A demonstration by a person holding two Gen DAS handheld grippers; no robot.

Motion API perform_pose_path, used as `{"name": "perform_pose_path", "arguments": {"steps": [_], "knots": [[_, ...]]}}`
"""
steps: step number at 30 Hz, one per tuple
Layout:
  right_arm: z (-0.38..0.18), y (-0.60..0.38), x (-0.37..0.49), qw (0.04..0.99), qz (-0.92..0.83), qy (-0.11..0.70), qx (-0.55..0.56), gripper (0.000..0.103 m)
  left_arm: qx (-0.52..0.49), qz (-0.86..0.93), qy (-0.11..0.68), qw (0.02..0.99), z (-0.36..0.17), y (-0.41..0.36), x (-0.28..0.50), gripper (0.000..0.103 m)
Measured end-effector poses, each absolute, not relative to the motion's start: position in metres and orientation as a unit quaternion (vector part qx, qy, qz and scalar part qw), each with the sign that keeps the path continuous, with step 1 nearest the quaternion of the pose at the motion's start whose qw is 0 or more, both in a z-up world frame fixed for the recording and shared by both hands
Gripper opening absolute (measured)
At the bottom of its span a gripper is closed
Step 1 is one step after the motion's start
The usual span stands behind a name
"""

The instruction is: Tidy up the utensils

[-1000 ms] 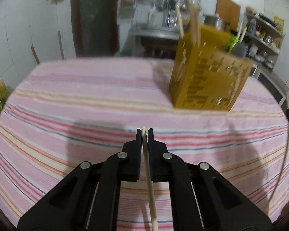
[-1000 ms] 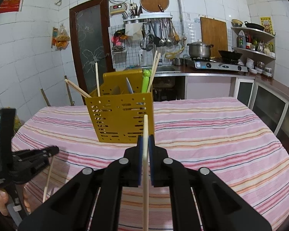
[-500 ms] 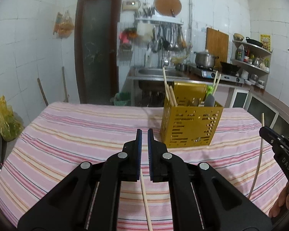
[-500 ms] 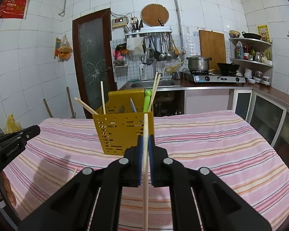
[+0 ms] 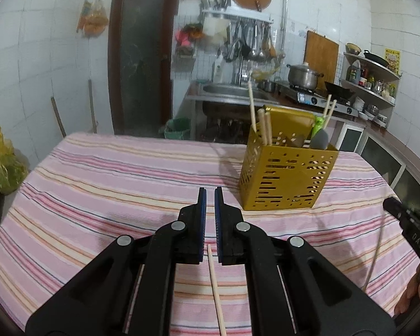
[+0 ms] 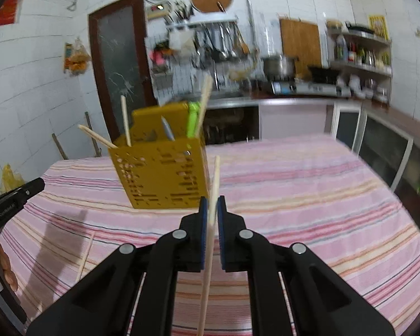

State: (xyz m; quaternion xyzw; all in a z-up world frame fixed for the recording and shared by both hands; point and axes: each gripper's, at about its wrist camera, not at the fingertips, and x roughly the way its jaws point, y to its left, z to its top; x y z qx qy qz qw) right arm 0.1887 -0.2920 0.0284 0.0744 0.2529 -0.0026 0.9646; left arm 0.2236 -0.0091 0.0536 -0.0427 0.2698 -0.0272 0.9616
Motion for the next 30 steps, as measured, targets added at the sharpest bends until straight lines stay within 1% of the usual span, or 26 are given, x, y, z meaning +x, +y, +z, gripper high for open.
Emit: {"name": "perform_pose_path", "arguments": {"steps": [7,8,9,10,11,14,15,17,19,20,21,22,24,26,27,28,29,30], "knots": [[-0.008,-0.296,0.222,0.946,-0.021,0.316,0.068,0.008,-0.054,-0.032,0.302,0.951,0.035,0.000,0.253,0.004],[-0.013,-0.295,0.230,0.942,-0.026,0.330,0.064,0.014,-0.053,-0.033,0.310,0.949,0.032,0.000,0.257,0.004],[-0.017,-0.295,0.235,0.939,-0.028,0.338,0.063,0.023,-0.053,-0.033,0.318,0.946,0.029,0.000,0.260,0.004],[-0.020,-0.295,0.242,0.935,-0.032,0.348,0.062,0.047,-0.054,-0.032,0.325,0.944,0.026,0.000,0.262,0.004],[-0.026,-0.294,0.248,0.931,-0.037,0.358,0.062,0.054,-0.056,-0.031,0.334,0.940,0.021,0.000,0.264,0.004],[-0.037,-0.292,0.258,0.923,-0.047,0.379,0.051,0.053,-0.055,-0.024,0.368,0.928,0.003,-0.003,0.269,0.005],[-0.043,-0.292,0.262,0.918,-0.048,0.390,0.050,0.052,-0.054,-0.021,0.376,0.925,-0.001,-0.004,0.270,0.006],[-0.049,-0.294,0.265,0.911,-0.048,0.405,0.053,0.051,-0.054,-0.019,0.406,0.912,-0.015,-0.007,0.274,0.013],[-0.052,-0.294,0.266,0.909,-0.051,0.410,0.052,0.051,-0.060,-0.011,0.424,0.903,-0.027,-0.008,0.275,0.024],[-0.053,-0.292,0.267,0.908,-0.053,0.412,0.047,0.050,-0.060,-0.007,0.430,0.901,-0.032,-0.010,0.275,0.028],[-0.053,-0.292,0.267,0.908,-0.053,0.412,0.047,0.049,-0.054,0.001,0.435,0.899,-0.037,-0.012,0.274,0.037],[-0.052,-0.292,0.268,0.908,-0.055,0.413,0.044,0.045,-0.050,0.006,0.438,0.897,-0.041,-0.013,0.273,0.044],[-0.051,-0.290,0.270,0.907,-0.060,0.416,0.038,0.041,-0.041,0.011,0.448,0.893,-0.049,-0.017,0.272,0.045],[-0.051,-0.287,0.274,0.905,-0.064,0.419,0.032,0.033,-0.030,0.013,0.455,0.890,-0.055,-0.021,0.271,0.045],[-0.051,-0.287,0.274,0.905,-0.064,0.419,0.032,0.033,-0.022,0.015,0.454,0.891,-0.057,-0.023,0.271,0.046],[-0.051,-0.286,0.274,0.905,-0.066,0.419,0.030,0.030,-0.019,0.017,0.454,0.891,-0.058,-0.025,0.271,0.045],[-0.051,-0.285,0.275,0.905,-0.066,0.418,0.030,0.026,-0.017,0.017,0.455,0.890,-0.059,-0.025,0.271,0.045],[-0.051,-0.284,0.277,0.905,-0.063,0.419,0.031,0.024,-0.020,0.017,0.456,0.890,-0.059,-0.025,0.272,0.045]]}}
